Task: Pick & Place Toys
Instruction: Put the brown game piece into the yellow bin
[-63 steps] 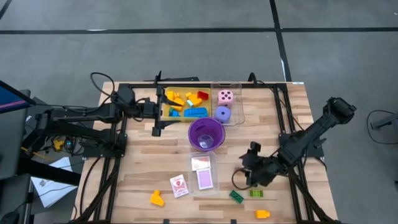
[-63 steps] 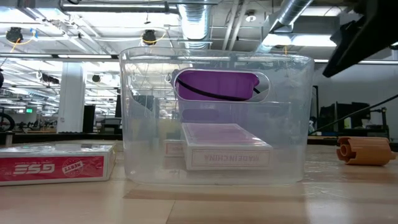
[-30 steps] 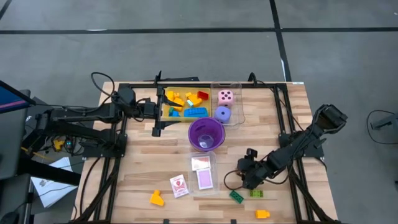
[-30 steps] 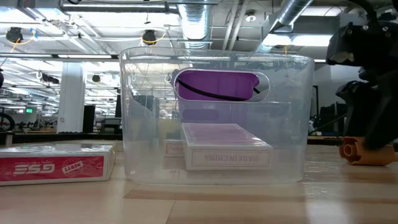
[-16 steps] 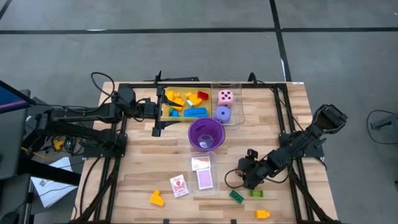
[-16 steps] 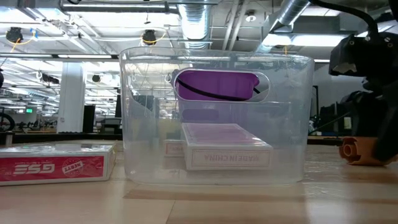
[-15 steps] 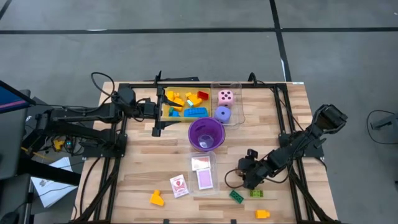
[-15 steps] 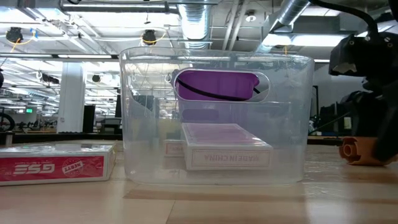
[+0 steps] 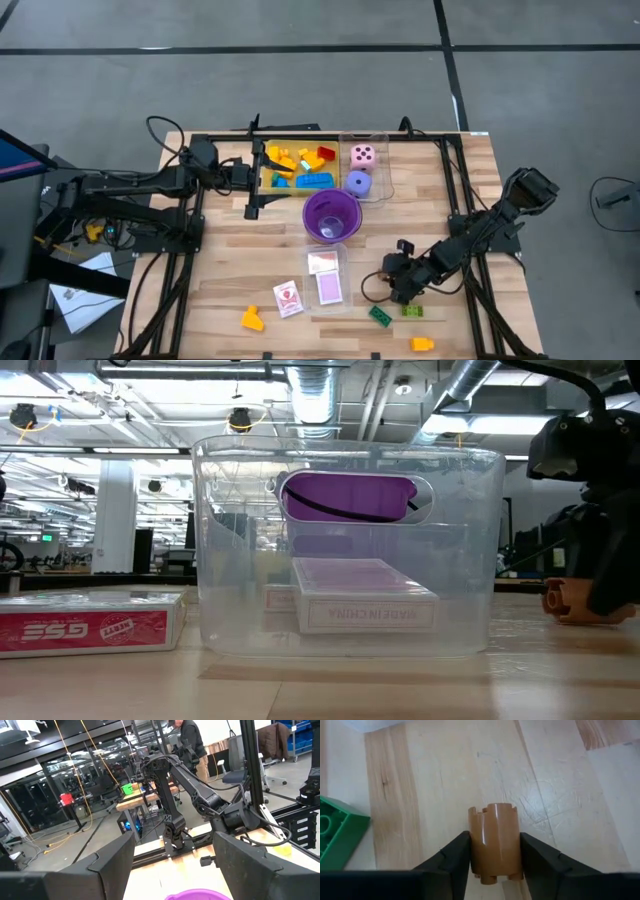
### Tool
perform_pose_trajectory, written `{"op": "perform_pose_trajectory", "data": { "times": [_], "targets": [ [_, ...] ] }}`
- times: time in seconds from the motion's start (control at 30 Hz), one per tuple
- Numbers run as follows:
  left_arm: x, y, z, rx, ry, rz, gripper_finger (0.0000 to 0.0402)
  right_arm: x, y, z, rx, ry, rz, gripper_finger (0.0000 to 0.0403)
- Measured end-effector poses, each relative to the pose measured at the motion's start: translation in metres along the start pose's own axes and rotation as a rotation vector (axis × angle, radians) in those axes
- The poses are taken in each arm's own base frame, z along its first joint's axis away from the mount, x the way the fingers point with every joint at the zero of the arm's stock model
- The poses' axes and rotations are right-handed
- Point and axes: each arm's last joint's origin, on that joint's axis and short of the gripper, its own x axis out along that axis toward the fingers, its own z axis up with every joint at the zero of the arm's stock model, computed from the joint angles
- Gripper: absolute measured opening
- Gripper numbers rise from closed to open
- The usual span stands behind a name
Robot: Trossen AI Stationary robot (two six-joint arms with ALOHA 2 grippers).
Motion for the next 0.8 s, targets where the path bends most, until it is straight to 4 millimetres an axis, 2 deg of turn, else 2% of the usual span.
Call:
{"op": "perform_pose_trajectory", "data": {
  "times": [0.07, 0.23, 0.4, 0.53, 0.8],
  "targets": [
    [0.0, 0.0, 0.0, -0.001, 0.004, -0.002, 0.0264, 0.0, 0.0, 0.0, 0.003, -0.005, 0.005, 0.0131],
    [0.0, -0.001, -0.003, -0.007, 0.027, -0.009, 0.0264, -0.002, 0.001, 0.003, 0.019, -0.031, 0.006, 0.0132],
    [0.0, -0.002, -0.007, -0.019, 0.077, -0.023, 0.0264, -0.013, 0.004, 0.01, -0.001, -0.095, -0.01, 0.0147],
    [-0.001, -0.003, -0.01, -0.025, 0.1, -0.029, 0.0264, -0.031, 0.005, 0.024, -0.045, -0.166, -0.027, 0.0138],
    [-0.001, -0.007, -0.015, -0.041, 0.158, -0.058, 0.0264, -0.092, -0.002, 0.055, -0.173, -0.363, -0.113, 0.0135]
  ]
}}
